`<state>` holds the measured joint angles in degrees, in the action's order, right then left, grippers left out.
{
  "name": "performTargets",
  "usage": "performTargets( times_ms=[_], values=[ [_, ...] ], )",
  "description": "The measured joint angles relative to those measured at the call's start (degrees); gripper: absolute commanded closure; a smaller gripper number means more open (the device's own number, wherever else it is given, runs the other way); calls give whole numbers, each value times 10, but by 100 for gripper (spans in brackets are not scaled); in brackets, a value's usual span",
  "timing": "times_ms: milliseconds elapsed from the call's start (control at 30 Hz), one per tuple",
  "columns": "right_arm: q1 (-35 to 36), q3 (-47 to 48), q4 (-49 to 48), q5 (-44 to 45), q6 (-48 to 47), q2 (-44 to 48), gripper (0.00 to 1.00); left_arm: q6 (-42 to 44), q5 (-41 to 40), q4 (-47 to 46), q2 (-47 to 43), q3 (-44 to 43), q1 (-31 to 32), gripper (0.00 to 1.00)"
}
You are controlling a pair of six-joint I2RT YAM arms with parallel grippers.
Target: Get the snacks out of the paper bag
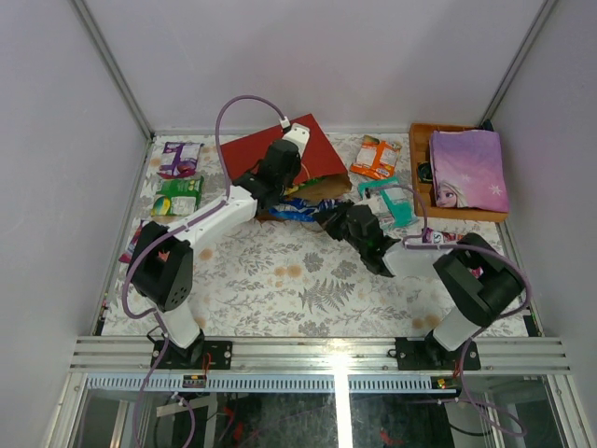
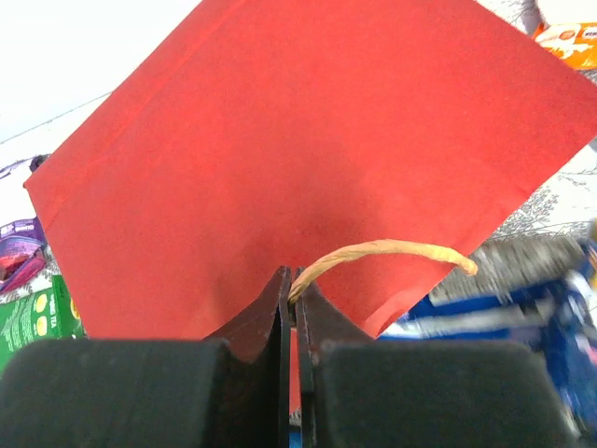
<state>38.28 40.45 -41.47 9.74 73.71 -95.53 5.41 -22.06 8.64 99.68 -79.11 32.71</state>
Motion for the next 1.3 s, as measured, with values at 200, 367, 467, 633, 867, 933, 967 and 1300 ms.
performTargets(
  times_ms=[200,367,467,633,867,933,967,1300],
  values=[
    [66,-111,52,-32,-63,121,100,3,-5,-1,0,7,-3,100],
    [84,-134,202,-33,-128,218,100,5,-5,-2,0,7,-4,100],
    [91,-138,285,-31,-160,288,99,4,-5,-5,0,7,-5,100],
    [115,-152,384,-31,-201,349,92,4,-5,-5,0,7,-6,100],
    [205,-164,481,1,-235,351,24,5,-5,-5,0,7,-6,100],
    [237,-156,502,19,-250,350,13,5,-5,-5,0,7,-6,100],
    [248,-150,509,28,-256,350,11,5,-5,-5,0,7,-6,100],
    [270,-66,535,193,-337,423,7,5,-10,-5,0,7,-6,100]
  ],
)
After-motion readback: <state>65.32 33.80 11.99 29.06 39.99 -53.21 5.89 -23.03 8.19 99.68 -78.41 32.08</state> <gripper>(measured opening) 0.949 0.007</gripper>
